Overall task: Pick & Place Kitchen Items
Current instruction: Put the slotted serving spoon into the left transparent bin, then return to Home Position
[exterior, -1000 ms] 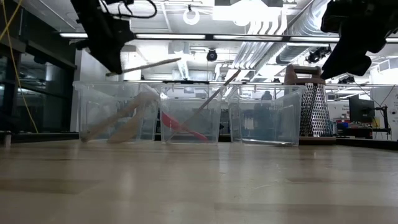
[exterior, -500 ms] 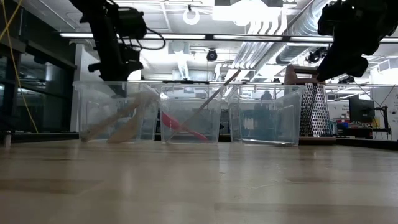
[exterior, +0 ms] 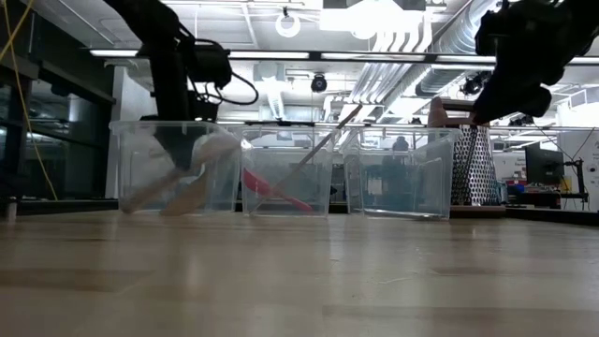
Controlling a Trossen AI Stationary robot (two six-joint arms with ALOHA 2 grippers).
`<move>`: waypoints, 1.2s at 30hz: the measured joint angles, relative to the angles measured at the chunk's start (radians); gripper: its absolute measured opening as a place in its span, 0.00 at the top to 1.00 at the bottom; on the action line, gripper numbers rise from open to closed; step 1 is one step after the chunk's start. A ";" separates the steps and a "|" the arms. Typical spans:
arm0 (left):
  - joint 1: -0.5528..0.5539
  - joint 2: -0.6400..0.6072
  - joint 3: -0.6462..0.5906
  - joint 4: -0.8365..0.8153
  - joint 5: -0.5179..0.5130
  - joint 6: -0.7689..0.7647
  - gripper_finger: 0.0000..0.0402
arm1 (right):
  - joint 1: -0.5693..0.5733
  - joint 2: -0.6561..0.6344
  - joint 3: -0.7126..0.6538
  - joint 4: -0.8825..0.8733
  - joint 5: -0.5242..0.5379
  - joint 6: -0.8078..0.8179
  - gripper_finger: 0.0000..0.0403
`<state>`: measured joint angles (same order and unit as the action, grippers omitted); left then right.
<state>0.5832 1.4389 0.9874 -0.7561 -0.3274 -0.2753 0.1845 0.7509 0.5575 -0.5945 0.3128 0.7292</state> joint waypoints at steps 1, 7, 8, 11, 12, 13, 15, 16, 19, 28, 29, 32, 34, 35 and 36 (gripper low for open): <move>0.000 0.007 0.000 -0.002 0.000 -0.005 0.82 | -0.004 0.000 0.000 0.000 0.000 0.000 0.68; 0.000 0.022 0.001 -0.002 -0.009 -0.016 0.82 | -0.024 0.000 0.000 0.000 0.000 0.000 0.68; 0.000 0.022 0.001 -0.002 -0.009 -0.017 0.82 | -0.027 0.000 0.000 0.000 -0.001 0.000 0.68; 0.000 0.022 0.001 -0.005 -0.008 -0.017 0.82 | -0.035 0.000 0.000 0.000 -0.001 0.000 0.68; 0.000 0.022 0.001 -0.005 -0.009 -0.017 0.78 | -0.038 0.000 0.000 0.000 -0.001 0.000 0.68; 0.000 0.022 0.001 -0.006 -0.012 -0.017 0.74 | -0.040 0.000 0.000 0.000 -0.001 0.000 0.68; 0.000 0.023 0.001 -0.007 -0.020 -0.018 0.62 | -0.043 0.000 0.000 0.000 -0.001 0.000 0.68; 0.000 0.022 0.001 -0.008 -0.020 -0.018 0.56 | -0.044 0.000 0.000 0.000 -0.001 0.000 0.68; 0.000 0.023 0.003 -0.014 -0.014 -0.012 0.43 | -0.043 0.000 0.000 0.000 -0.002 0.004 0.68; -0.001 0.005 0.089 -0.093 0.037 0.087 0.34 | -0.043 0.000 0.000 0.000 -0.044 0.007 0.68; -0.001 -0.002 0.098 -0.097 0.054 0.098 0.34 | -0.043 0.000 0.000 0.000 -0.054 0.007 0.68; -0.001 -0.027 0.133 -0.106 0.082 0.121 0.34 | -0.043 0.000 0.000 0.001 -0.057 0.007 0.68; -0.001 -0.048 0.153 -0.117 0.083 0.117 0.34 | -0.043 0.000 0.000 0.000 -0.054 0.007 0.68; -0.001 -0.060 0.162 -0.124 0.084 0.117 0.34 | -0.043 0.000 0.000 0.001 -0.058 0.007 0.68; -0.001 -0.073 0.174 -0.133 0.094 0.121 0.34 | -0.043 0.000 0.000 0.002 -0.061 0.007 0.68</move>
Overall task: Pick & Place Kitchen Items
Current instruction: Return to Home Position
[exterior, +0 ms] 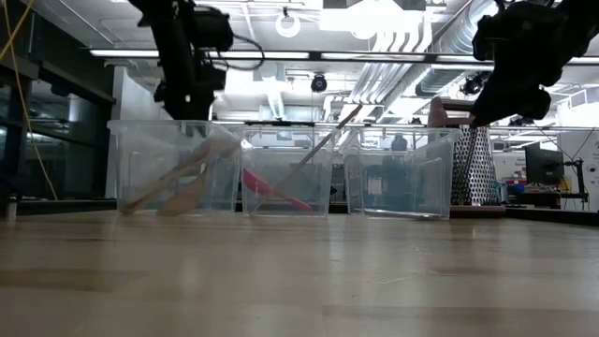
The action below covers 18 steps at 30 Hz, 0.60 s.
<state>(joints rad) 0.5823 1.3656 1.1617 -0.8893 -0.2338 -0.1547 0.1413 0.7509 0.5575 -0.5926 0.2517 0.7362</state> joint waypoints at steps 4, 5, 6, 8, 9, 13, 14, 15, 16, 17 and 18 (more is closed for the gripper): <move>0.000 -0.075 0.035 -0.042 0.058 0.019 0.34 | 0.000 0.000 0.000 0.006 -0.031 -0.002 0.68; 0.000 -0.099 0.036 -0.038 0.070 0.019 0.34 | 0.000 0.000 0.000 0.007 -0.033 0.001 0.68; 0.000 -0.125 0.036 -0.031 0.083 0.017 0.34 | 0.000 0.000 0.000 0.007 -0.033 0.008 0.68; 0.000 -0.178 0.037 -0.014 0.111 0.014 0.34 | 0.000 0.000 0.000 0.013 -0.035 0.026 0.68; 0.000 -0.204 0.037 -0.006 0.124 0.011 0.34 | 0.000 -0.001 0.000 0.024 -0.044 0.029 0.68; -0.027 -0.303 0.035 0.011 0.158 0.008 0.34 | 0.000 -0.029 0.000 0.070 -0.102 0.029 0.68; -0.044 -0.328 0.026 0.023 0.159 0.008 0.34 | 0.001 -0.042 0.000 0.066 -0.098 0.028 0.68; -0.063 -0.356 0.010 0.043 0.164 0.001 0.34 | 0.004 -0.058 0.000 0.062 -0.081 0.024 0.68; -0.087 -0.387 -0.016 0.071 0.165 -0.009 0.34 | 0.012 -0.078 0.000 0.063 -0.051 0.019 0.68; -0.116 -0.418 -0.051 0.107 0.166 -0.026 0.34 | 0.023 -0.100 -0.002 0.069 -0.010 0.011 0.68; -0.148 -0.448 -0.092 0.159 0.167 -0.047 0.34 | 0.036 -0.126 -0.009 0.076 0.032 0.005 0.68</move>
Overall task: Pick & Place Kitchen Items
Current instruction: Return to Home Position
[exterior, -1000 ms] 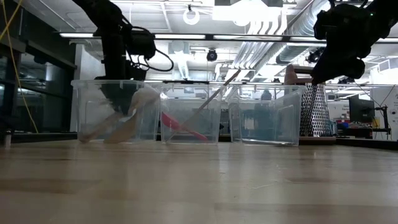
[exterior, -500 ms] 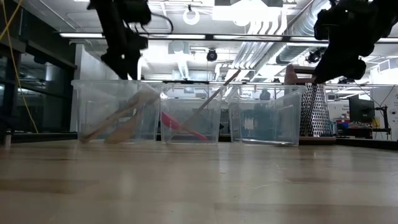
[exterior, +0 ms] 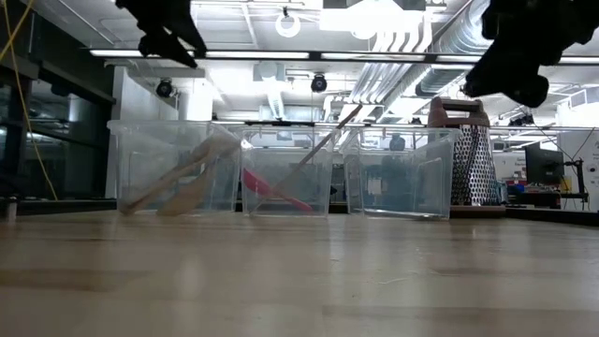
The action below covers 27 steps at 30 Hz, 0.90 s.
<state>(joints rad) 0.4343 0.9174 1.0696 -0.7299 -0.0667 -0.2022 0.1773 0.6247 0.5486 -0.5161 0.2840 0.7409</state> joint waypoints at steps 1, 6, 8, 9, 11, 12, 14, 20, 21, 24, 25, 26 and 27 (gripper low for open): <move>-0.037 -0.034 -0.050 0.062 -0.002 -0.025 0.34 | 0.013 -0.026 -0.012 0.008 0.038 -0.003 0.68; -0.235 -0.186 -0.333 0.383 -0.016 -0.104 0.34 | 0.069 -0.154 -0.135 0.190 0.094 -0.038 0.68; -0.311 -0.238 -0.427 0.535 -0.048 -0.137 0.34 | 0.081 -0.205 -0.208 0.315 0.089 -0.062 0.68; -0.346 -0.260 -0.469 0.596 -0.071 -0.144 0.34 | 0.084 -0.230 -0.247 0.386 0.079 -0.079 0.68; -0.414 -0.298 -0.538 0.674 -0.128 -0.148 0.34 | 0.084 -0.280 -0.315 0.509 0.043 -0.117 0.68; -0.444 -0.314 -0.563 0.701 -0.158 -0.151 0.34 | 0.082 -0.309 -0.342 0.554 0.008 -0.138 0.68; -0.495 -0.346 -0.609 0.755 -0.217 -0.154 0.34 | 0.069 -0.360 -0.378 0.596 -0.064 -0.173 0.68; -0.568 -0.408 -0.742 0.946 -0.292 -0.155 0.34 | -0.008 -0.510 -0.401 0.523 -0.168 -0.230 0.68; -0.569 -0.413 -0.760 0.972 -0.291 -0.152 0.34 | -0.024 -0.533 -0.401 0.502 -0.180 -0.236 0.68; -0.567 -0.419 -0.799 1.043 -0.292 -0.146 0.34 | -0.066 -0.600 -0.401 0.426 -0.210 -0.248 0.68; -0.567 -0.419 -0.813 1.055 -0.294 -0.144 0.34 | -0.078 -0.620 -0.401 0.410 -0.217 -0.248 0.68; -0.566 -0.419 -0.826 1.069 -0.295 -0.144 0.34 | -0.089 -0.619 -0.400 0.412 -0.229 -0.249 0.68; -0.566 -0.418 -0.841 1.090 -0.295 -0.144 0.34 | -0.100 -0.617 -0.401 0.408 -0.242 -0.251 0.68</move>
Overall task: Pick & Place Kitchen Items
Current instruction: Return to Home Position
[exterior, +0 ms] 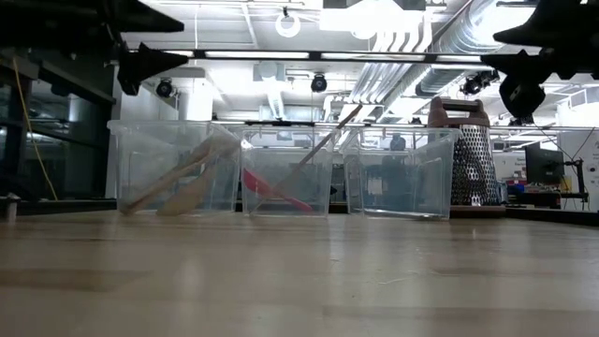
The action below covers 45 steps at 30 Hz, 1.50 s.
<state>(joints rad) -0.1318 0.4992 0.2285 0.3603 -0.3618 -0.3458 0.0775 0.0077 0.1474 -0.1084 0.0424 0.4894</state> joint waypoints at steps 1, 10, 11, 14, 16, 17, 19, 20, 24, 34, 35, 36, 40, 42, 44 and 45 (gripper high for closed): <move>0.000 0.001 -0.016 0.027 0.000 0.000 0.34 | -0.009 -0.001 -0.001 0.004 -0.018 -0.001 0.68; 0.000 0.000 -0.171 0.268 -0.021 0.013 0.34 | -0.035 0.015 -0.106 0.248 -0.070 -0.048 0.68; 0.000 0.000 -0.182 0.283 -0.026 0.019 0.34 | -0.035 0.016 -0.119 0.246 -0.071 -0.048 0.68; 0.000 0.000 -0.199 0.307 -0.044 0.029 0.34 | -0.035 0.016 -0.139 0.241 -0.067 -0.052 0.68; 0.000 0.000 -0.209 0.305 -0.052 0.034 0.34 | -0.035 0.015 -0.139 0.217 -0.055 -0.057 0.68; 0.000 0.000 -0.213 0.302 -0.061 0.035 0.34 | -0.035 0.015 -0.139 0.197 -0.050 -0.059 0.68; 0.000 0.000 -0.213 0.287 -0.063 0.041 0.34 | -0.035 0.009 -0.139 0.187 -0.055 -0.069 0.68; 0.000 0.000 -0.213 0.287 -0.062 0.046 0.34 | -0.035 0.005 -0.139 0.183 -0.058 -0.072 0.68; 0.000 0.000 -0.214 0.286 -0.056 0.077 0.34 | -0.035 -0.001 -0.139 0.148 -0.050 -0.079 0.68; 0.000 0.000 -0.216 0.287 0.053 0.196 0.34 | -0.035 0.005 -0.140 0.148 0.027 -0.071 0.68; 0.000 0.000 -0.216 0.284 0.071 0.208 0.34 | -0.035 0.005 -0.140 0.148 0.026 -0.071 0.68; 0.000 0.000 -0.216 0.276 0.087 0.218 0.34 | -0.034 0.005 -0.140 0.148 0.027 -0.070 0.68; 0.000 -0.017 -0.217 0.227 0.102 0.237 0.34 | -0.034 0.005 -0.140 0.147 0.026 -0.070 0.68; 0.000 -0.052 -0.218 0.236 0.102 0.263 0.34 | -0.034 0.005 -0.140 0.146 0.026 -0.069 0.68; 0.000 -0.098 -0.218 0.223 0.102 0.286 0.34 | -0.034 0.005 -0.140 0.146 0.026 -0.068 0.68; 0.000 -0.124 -0.218 0.209 0.103 0.294 0.34 | -0.034 0.005 -0.140 0.146 0.026 -0.068 0.68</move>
<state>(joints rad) -0.1318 0.3748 0.0109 0.5690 -0.2592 -0.0523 0.0433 0.0132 0.0074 0.0372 0.0685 0.4210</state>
